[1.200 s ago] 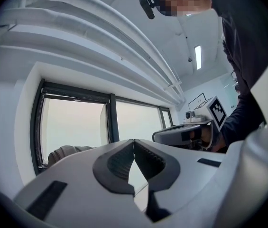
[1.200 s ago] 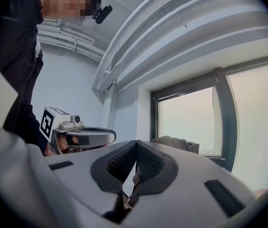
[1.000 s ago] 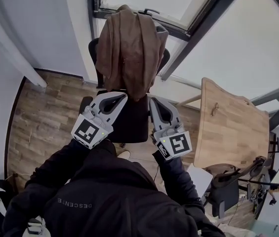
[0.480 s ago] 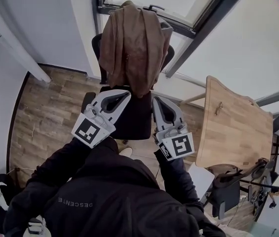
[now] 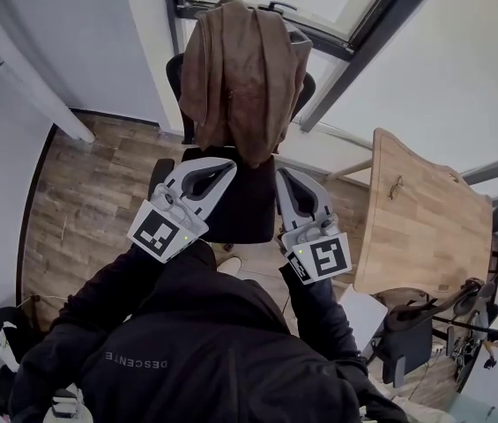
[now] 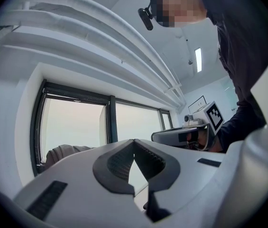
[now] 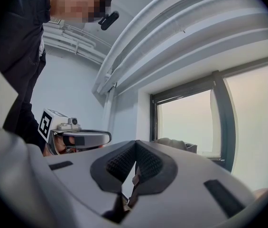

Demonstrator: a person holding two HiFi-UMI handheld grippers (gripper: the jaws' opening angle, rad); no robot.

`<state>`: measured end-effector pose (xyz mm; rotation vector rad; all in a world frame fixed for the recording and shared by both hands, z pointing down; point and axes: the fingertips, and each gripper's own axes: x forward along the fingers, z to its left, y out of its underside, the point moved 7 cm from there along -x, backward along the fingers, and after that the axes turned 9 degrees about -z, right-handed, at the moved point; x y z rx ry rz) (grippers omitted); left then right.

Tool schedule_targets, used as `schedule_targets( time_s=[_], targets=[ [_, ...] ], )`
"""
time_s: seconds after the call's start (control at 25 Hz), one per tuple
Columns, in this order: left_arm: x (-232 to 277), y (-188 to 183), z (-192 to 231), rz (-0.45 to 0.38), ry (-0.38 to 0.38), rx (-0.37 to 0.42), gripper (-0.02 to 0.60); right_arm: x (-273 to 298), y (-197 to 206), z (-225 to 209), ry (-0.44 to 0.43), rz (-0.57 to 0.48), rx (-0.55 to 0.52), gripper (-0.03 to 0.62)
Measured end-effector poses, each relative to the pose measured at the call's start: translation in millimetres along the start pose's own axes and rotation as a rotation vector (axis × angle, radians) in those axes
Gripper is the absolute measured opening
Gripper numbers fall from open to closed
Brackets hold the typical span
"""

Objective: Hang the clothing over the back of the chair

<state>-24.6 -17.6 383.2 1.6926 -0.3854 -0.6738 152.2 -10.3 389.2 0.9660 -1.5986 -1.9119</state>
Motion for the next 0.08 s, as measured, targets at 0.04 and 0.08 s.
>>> schedule_targets(
  time_s=[0.04, 0.08],
  targets=[
    [-0.5, 0.2, -0.6, 0.001, 0.005, -0.006, 0.017, 0.1, 0.1, 0.6, -0.001, 0.000, 0.002, 0.006],
    [-1.1, 0.4, -1.1, 0.001, 0.010, -0.011, 0.017, 0.2, 0.3, 1.1, -0.003, 0.000, 0.003, 0.006]
  ],
)
